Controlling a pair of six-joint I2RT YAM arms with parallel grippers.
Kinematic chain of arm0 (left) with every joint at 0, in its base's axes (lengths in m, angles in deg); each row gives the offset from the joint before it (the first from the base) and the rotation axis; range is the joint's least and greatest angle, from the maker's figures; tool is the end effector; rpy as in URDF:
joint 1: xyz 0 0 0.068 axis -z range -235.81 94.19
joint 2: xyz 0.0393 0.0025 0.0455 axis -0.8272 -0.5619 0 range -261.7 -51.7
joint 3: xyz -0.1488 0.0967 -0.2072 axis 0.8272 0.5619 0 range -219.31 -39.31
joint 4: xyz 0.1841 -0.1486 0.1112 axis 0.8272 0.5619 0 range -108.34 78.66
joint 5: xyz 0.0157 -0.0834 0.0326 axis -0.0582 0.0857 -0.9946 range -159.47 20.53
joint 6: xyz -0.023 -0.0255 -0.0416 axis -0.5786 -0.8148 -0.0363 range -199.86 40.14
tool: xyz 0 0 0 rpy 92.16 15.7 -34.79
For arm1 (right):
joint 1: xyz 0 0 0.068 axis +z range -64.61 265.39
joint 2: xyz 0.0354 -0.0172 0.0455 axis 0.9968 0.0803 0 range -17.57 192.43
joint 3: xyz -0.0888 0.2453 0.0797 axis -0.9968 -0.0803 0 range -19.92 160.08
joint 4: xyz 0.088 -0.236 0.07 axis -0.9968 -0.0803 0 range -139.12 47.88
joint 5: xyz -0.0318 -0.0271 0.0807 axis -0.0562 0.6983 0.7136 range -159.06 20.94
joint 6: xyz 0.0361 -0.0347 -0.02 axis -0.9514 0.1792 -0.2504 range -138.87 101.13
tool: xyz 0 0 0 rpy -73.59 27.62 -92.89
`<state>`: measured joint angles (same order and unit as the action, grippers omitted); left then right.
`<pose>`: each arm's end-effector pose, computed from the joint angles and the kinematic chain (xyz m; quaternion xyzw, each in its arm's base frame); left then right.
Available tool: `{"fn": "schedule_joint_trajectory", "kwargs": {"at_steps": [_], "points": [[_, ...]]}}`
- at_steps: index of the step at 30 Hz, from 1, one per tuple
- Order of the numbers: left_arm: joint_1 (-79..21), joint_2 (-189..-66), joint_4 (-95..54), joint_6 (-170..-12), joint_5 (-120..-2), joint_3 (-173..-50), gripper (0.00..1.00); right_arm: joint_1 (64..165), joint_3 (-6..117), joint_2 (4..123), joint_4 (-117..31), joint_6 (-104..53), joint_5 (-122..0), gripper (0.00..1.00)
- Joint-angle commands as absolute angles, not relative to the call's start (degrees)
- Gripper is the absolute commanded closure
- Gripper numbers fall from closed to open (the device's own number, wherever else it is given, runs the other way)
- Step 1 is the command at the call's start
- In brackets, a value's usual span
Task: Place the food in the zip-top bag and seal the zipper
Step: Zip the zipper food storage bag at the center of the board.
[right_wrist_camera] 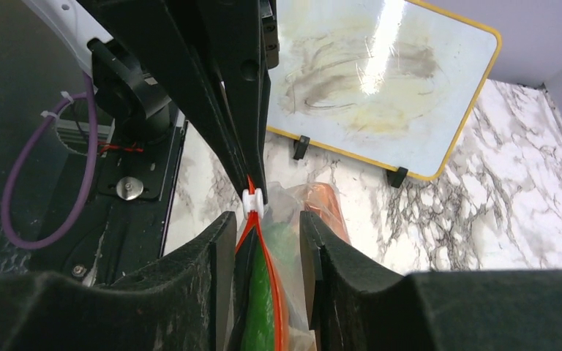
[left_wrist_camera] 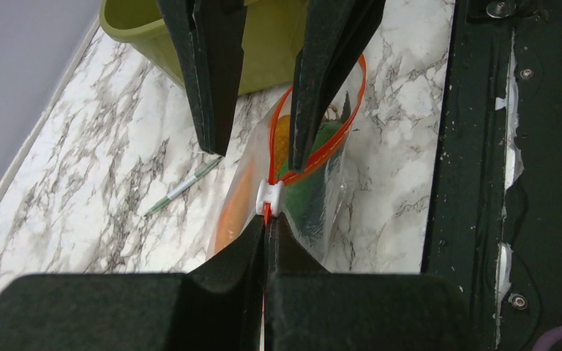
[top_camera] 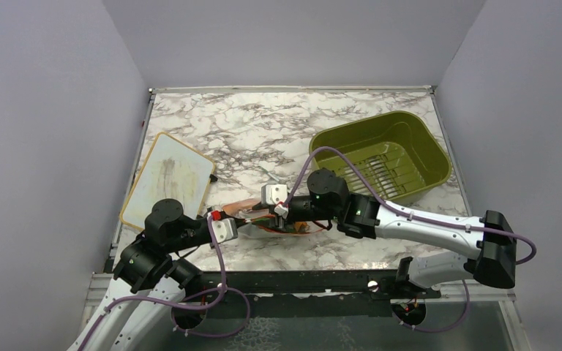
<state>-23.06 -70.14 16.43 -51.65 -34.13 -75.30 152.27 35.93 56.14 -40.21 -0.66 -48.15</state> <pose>0.0590 -0.0624 0.2976 0.5442 0.5697 -0.2665 0.5552 0.1064 0.2814 0.3193 -0.6114 0.5045 0.3760 0.4799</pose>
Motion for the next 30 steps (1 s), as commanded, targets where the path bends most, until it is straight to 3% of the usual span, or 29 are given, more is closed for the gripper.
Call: {"fn": "schedule_joint_trajectory", "kwargs": {"at_steps": [1, 16, 22, 30], "points": [[-23.0, -69.9, 13.0, -52.7, -31.7, -77.3, 1.0, 153.2, 35.9, 58.1, -36.0, 1.0, -46.0, 0.64], [-23.0, -70.2, 12.3, -53.4, -31.2, -76.7, 1.0, 155.5, 35.8, 60.6, -34.0, -0.4, -47.7, 0.78], [-23.0, -70.0, 12.3, -53.4, -31.1, -76.4, 1.0, 155.6, 34.9, 59.5, -33.6, 0.3, -49.3, 0.99], [-23.0, -69.2, 12.3, -52.8, -30.5, -76.8, 1.0, 155.7, 31.1, 55.8, -34.1, 1.0, -52.0, 0.99]]}}
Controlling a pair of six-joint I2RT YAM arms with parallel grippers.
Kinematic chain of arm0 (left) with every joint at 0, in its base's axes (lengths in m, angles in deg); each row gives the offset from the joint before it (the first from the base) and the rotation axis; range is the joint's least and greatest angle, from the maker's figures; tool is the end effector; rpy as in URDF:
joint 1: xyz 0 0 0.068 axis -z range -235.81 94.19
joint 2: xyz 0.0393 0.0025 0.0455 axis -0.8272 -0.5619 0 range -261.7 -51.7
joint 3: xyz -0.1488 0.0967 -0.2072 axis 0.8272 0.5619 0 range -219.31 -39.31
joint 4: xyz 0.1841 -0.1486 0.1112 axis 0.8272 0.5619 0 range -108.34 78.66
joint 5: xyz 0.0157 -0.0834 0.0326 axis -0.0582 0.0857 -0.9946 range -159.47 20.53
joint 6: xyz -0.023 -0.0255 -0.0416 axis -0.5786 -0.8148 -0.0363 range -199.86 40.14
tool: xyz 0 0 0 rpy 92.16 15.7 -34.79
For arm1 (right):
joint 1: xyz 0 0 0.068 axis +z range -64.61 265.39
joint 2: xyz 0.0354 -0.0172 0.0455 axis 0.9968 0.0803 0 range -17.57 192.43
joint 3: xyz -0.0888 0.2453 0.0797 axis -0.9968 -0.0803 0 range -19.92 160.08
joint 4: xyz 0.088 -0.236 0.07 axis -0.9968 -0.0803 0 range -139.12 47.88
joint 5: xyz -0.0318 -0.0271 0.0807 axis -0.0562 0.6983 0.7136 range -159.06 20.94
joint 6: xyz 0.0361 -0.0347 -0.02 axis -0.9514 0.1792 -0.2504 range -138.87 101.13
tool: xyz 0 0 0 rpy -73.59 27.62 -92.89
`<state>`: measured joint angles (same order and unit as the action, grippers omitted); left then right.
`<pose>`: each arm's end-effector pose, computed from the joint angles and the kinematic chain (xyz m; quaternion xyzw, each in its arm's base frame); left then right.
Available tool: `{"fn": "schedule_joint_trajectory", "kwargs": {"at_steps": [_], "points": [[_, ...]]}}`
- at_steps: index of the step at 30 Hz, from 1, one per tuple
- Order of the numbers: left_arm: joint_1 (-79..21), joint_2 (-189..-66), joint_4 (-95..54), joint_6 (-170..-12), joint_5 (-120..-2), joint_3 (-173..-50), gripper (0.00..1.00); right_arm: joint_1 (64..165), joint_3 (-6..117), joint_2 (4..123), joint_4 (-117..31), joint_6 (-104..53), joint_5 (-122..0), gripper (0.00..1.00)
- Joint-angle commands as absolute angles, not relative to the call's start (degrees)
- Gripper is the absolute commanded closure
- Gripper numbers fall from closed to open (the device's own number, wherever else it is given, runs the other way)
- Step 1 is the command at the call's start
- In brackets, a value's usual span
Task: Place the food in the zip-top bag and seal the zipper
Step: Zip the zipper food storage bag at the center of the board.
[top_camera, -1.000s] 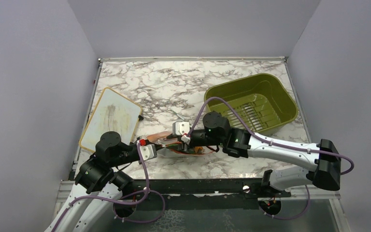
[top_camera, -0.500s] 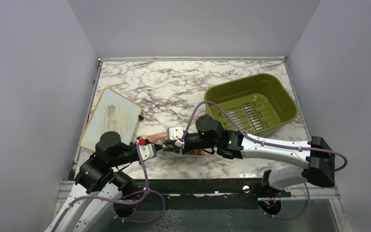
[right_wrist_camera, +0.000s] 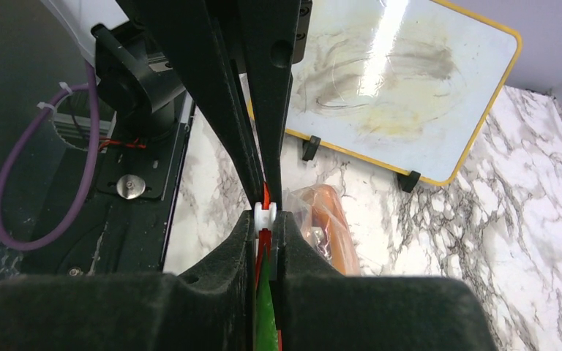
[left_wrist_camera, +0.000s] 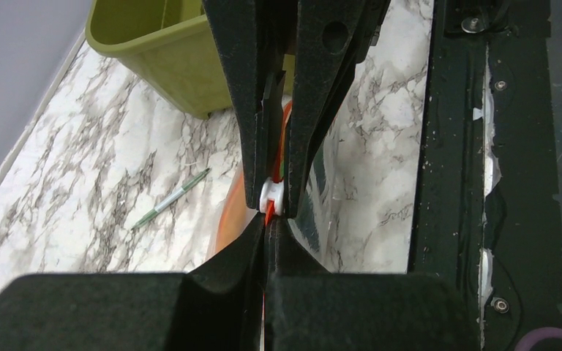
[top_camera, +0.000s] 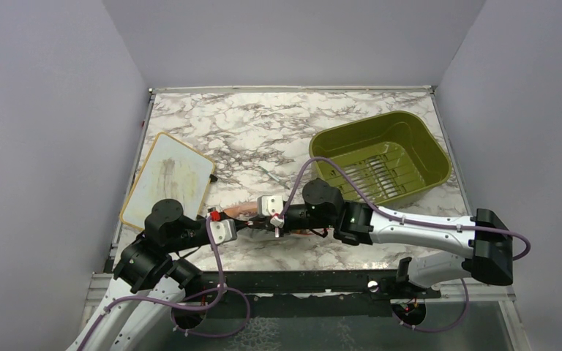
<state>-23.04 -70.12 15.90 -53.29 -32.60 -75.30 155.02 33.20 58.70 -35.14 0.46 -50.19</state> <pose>0.0583 -0.0629 0.2986 0.5407 0.5677 -0.2839 0.5520 0.0970 0.2942 0.2987 -0.6229 0.4937 0.3704 0.4807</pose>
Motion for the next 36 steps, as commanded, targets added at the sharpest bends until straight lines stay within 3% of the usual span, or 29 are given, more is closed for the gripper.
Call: {"fn": "schedule_joint_trajectory", "kwargs": {"at_steps": [1, 28, 33, 36], "points": [[-23.0, -69.1, 12.3, -52.8, -30.4, -76.8, 1.0, 155.6, 30.6, 55.4, -34.2, 0.8, -52.2, 0.99], [-23.0, -71.4, 11.1, -51.3, -30.2, -78.6, 1.0, 155.6, 24.4, 42.7, -44.6, -1.3, -59.8, 0.99], [-22.9, -71.2, 9.2, -52.3, -25.6, -76.9, 0.73, 155.6, 25.8, 45.1, -41.8, -2.1, -57.3, 0.99], [-23.0, -72.2, 8.6, -51.9, -23.0, -76.8, 0.65, 155.6, 26.8, 46.4, -41.0, -2.2, -56.7, 0.99]]}}
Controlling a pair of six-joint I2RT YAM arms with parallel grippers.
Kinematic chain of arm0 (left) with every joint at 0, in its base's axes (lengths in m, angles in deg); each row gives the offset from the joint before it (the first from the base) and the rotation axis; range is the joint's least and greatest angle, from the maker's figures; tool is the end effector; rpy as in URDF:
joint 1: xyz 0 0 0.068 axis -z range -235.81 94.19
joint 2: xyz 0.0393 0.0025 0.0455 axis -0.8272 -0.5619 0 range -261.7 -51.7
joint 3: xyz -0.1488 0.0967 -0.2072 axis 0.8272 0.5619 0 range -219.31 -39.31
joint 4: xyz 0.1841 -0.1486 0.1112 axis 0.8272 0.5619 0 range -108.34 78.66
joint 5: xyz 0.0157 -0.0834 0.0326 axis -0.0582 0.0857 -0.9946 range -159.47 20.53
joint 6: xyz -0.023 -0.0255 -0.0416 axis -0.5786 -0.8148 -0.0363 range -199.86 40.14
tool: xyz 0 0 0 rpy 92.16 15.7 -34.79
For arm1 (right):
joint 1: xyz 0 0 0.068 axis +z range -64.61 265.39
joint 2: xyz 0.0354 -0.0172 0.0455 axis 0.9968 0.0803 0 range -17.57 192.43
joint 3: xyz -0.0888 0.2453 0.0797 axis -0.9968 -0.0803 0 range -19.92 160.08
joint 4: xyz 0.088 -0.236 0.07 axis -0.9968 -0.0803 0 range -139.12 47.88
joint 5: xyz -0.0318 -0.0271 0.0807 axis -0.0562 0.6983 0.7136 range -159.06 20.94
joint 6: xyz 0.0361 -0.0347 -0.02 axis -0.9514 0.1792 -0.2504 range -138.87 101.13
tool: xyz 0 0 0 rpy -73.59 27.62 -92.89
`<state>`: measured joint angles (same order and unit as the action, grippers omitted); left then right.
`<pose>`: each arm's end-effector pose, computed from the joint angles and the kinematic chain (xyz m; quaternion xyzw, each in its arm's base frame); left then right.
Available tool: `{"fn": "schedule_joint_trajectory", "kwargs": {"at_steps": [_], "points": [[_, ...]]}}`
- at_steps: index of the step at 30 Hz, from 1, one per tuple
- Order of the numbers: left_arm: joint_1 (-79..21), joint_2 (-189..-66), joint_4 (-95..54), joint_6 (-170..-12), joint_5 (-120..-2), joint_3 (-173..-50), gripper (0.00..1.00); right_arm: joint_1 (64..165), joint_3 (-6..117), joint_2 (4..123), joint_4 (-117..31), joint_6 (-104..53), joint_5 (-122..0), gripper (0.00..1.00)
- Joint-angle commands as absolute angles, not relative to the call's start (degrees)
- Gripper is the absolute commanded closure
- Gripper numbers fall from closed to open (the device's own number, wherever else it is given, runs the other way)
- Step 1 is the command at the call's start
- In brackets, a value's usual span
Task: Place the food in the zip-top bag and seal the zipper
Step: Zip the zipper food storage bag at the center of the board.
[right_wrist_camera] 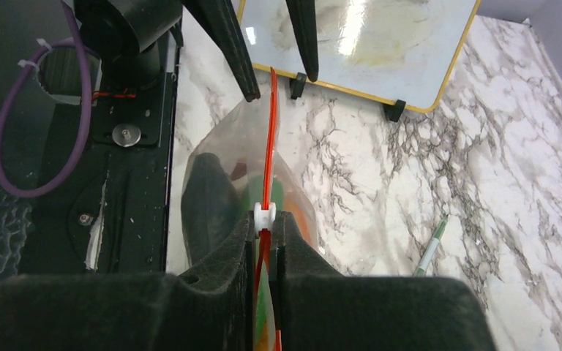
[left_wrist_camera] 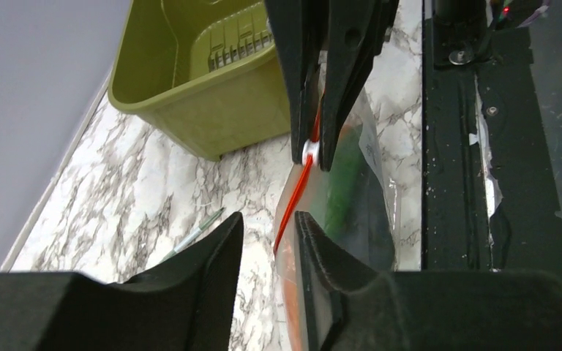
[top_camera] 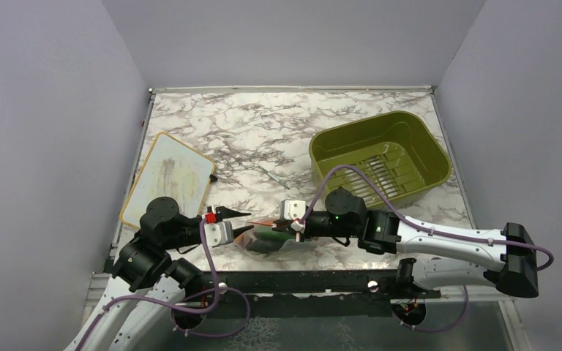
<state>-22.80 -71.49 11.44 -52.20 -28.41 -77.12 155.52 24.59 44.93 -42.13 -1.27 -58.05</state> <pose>0.0583 -0.0657 0.3151 0.5579 0.5153 -0.2993 0.5776 0.0797 0.2404 0.2953 -0.5987 0.5415 0.3285 0.4904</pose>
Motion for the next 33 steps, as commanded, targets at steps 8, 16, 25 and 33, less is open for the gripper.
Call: {"fn": "schedule_joint_trajectory", "kwargs": {"at_steps": [8, 16, 25, 33], "points": [[-23.0, -74.8, 8.6, -50.1, -20.2, -76.0, 0.6, 155.7, 27.6, 47.2, -39.8, -2.9, -56.6, 0.99], [-23.0, -76.2, 8.6, -48.9, -20.0, -75.1, 0.6, 155.6, 26.9, 46.5, -38.0, -3.0, -56.3, 0.99], [-23.0, -78.8, 8.2, -48.2, -21.0, -76.0, 0.95, 155.7, 25.9, 45.5, -37.6, -2.9, -56.3, 0.99], [-23.0, -76.5, 6.6, -48.1, -27.1, -77.3, 1.0, 155.6, 24.0, 41.5, -41.9, -3.0, -59.3, 0.99]]}}
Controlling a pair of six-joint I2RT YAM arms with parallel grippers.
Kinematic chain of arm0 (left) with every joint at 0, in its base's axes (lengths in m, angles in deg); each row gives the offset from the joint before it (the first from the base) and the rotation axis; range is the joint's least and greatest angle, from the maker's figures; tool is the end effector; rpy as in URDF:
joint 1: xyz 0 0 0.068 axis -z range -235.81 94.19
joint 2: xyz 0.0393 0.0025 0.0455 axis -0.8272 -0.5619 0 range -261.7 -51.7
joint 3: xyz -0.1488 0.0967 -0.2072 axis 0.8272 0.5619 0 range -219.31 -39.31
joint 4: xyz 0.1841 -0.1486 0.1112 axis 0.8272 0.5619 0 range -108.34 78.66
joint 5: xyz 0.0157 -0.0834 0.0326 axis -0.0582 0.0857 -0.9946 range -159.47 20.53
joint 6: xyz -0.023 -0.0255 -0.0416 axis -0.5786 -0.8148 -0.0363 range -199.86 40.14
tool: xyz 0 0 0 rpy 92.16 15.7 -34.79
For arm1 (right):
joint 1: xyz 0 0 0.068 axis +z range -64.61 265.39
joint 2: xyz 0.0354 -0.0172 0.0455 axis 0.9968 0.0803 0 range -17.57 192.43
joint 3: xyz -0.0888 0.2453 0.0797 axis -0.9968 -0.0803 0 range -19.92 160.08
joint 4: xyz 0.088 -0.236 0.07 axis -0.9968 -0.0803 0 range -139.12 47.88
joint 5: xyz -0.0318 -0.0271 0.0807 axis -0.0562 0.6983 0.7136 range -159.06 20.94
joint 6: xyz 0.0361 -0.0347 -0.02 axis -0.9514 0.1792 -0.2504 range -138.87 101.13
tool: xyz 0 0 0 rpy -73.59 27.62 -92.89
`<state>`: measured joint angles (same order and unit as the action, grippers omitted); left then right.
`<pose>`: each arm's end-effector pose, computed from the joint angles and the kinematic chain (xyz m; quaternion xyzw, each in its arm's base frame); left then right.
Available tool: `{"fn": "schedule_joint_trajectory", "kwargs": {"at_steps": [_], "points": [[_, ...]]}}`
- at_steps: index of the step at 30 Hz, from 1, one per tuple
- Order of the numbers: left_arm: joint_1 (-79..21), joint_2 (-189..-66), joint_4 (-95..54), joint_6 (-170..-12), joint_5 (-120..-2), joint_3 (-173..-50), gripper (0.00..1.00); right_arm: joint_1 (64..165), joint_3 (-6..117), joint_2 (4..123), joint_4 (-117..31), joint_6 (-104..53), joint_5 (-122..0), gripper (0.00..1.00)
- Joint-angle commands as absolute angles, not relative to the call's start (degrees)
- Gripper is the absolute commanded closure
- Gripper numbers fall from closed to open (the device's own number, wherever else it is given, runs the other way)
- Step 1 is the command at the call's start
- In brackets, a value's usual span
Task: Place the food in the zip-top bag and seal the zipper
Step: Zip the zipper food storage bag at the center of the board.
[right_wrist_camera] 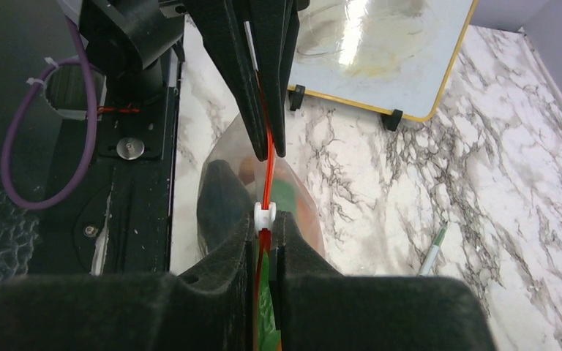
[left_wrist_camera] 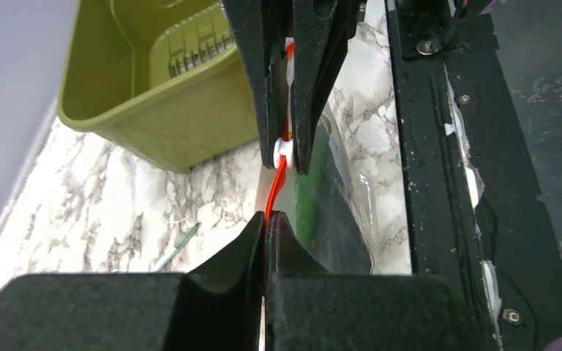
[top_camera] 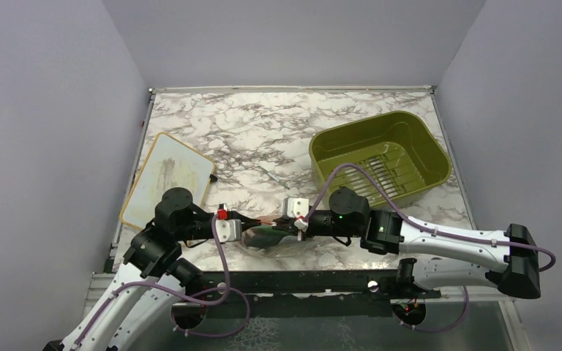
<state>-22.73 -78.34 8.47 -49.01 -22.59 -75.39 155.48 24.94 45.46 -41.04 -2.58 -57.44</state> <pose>0.0777 -0.0816 0.3019 0.5912 0.5025 -0.3310 0.5370 0.0804 0.2429 0.2973 -0.5915 0.5422 0.3401 0.4904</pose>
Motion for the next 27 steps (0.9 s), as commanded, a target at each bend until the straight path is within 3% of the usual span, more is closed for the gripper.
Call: {"fn": "schedule_joint_trajectory", "kwargs": {"at_steps": [1, 10, 20, 27], "points": [[-23.0, -76.0, 6.3, -48.3, -27.9, -77.6, 1.0, 155.6, 23.4, 40.7, -42.9, -3.0, -59.9, 0.99], [-22.9, -73.9, 6.0, -47.8, -35.6, -78.8, 1.0, 155.6, 20.3, 31.0, -52.0, -4.4, -65.8, 0.99], [-22.9, -73.6, 6.1, -45.9, -43.6, -81.4, 1.0, 155.6, 24.9, 21.5, -68.3, -5.4, -70.6, 0.99], [-22.9, -72.3, 3.6, -46.7, -53.3, -81.7, 1.0, 155.6, 27.0, 14.4, -69.4, -6.9, -70.6, 0.99]]}}
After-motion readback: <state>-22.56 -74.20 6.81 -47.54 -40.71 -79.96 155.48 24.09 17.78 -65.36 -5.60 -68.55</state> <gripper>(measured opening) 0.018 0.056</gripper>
